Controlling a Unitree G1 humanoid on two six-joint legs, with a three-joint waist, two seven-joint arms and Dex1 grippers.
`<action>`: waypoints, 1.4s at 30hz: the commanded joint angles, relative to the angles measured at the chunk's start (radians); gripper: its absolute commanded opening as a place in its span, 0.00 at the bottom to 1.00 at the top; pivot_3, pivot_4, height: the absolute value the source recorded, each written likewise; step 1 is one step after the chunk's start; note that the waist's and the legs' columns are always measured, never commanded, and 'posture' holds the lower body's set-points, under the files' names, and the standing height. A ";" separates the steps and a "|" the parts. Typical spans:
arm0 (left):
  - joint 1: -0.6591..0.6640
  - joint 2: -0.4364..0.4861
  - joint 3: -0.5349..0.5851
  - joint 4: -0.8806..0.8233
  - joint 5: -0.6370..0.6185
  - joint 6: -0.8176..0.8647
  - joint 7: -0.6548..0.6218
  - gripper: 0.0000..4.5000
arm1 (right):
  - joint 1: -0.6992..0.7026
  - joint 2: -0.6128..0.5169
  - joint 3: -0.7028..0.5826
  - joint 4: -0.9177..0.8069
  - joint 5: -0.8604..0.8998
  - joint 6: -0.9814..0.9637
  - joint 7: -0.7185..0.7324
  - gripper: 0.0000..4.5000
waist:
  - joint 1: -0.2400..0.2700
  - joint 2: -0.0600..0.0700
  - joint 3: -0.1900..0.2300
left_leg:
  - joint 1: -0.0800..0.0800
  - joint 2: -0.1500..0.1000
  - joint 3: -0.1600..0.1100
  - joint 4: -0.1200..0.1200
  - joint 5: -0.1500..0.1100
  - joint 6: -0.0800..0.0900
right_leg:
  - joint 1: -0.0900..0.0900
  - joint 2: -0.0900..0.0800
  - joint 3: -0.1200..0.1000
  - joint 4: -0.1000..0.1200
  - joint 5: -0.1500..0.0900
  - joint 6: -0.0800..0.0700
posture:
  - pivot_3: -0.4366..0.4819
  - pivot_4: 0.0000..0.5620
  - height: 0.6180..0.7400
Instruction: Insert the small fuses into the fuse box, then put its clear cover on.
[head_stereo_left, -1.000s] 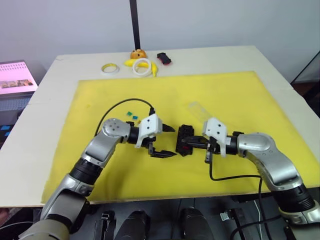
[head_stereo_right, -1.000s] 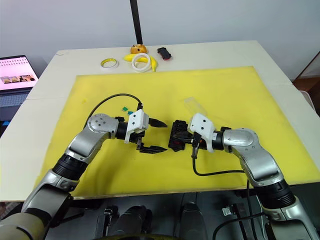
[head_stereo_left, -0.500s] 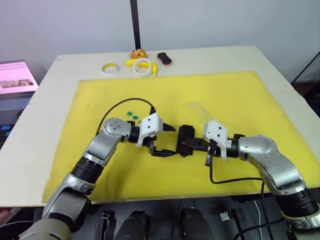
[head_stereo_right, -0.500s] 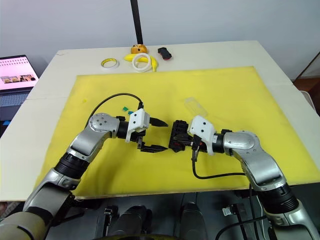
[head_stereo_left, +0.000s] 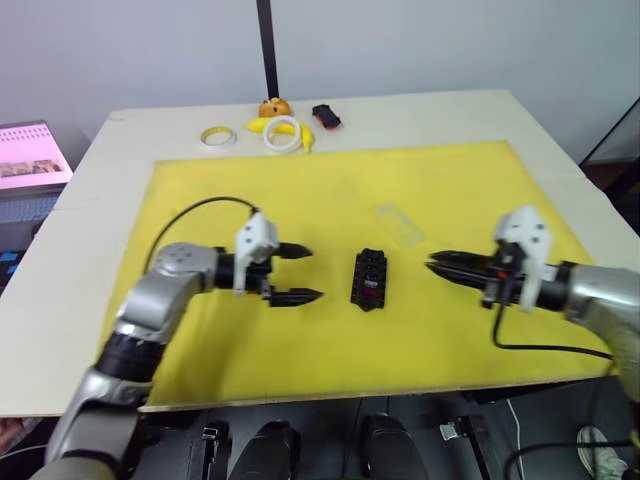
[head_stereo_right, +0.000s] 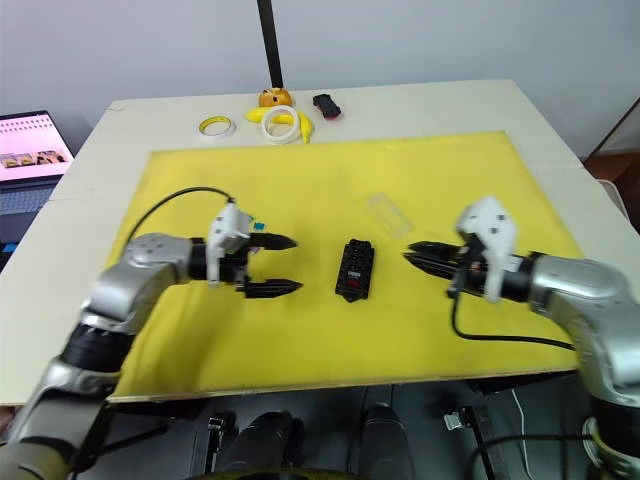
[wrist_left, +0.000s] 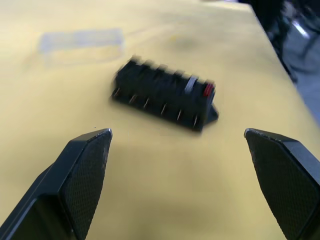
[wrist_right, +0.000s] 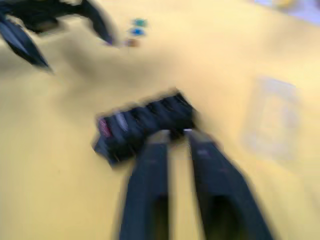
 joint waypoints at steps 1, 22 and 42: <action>0.076 0.127 0.150 -0.061 -0.107 0.130 -0.018 1.00 | 0.079 -0.040 -0.177 0.016 0.014 0.005 0.016 0.60 | 0.000 0.000 0.000 | 0.000 0.000 0.000 0.000 0.000 0.000 | 0.000 0.000 0.000 0.000 0.000 0.000 | 0.48 0.27 1.00; -0.139 0.200 0.326 0.310 -0.280 0.661 0.164 1.00 | -0.104 -0.001 -0.117 -0.045 0.240 0.133 -0.145 0.99 | -0.001 0.000 0.000 | 0.001 0.000 0.001 0.002 0.000 0.000 | 0.002 0.000 0.000 0.001 0.000 0.000 | 0.48 0.27 1.00; -0.319 -0.054 0.645 0.479 -0.385 1.024 0.574 1.00 | -0.382 0.223 0.369 -0.126 0.169 0.102 -0.383 0.99 | -0.002 -0.001 0.000 | 0.000 -0.002 0.000 0.002 0.000 0.000 | -0.005 -0.001 0.002 0.011 0.000 0.000 | 0.48 0.27 1.00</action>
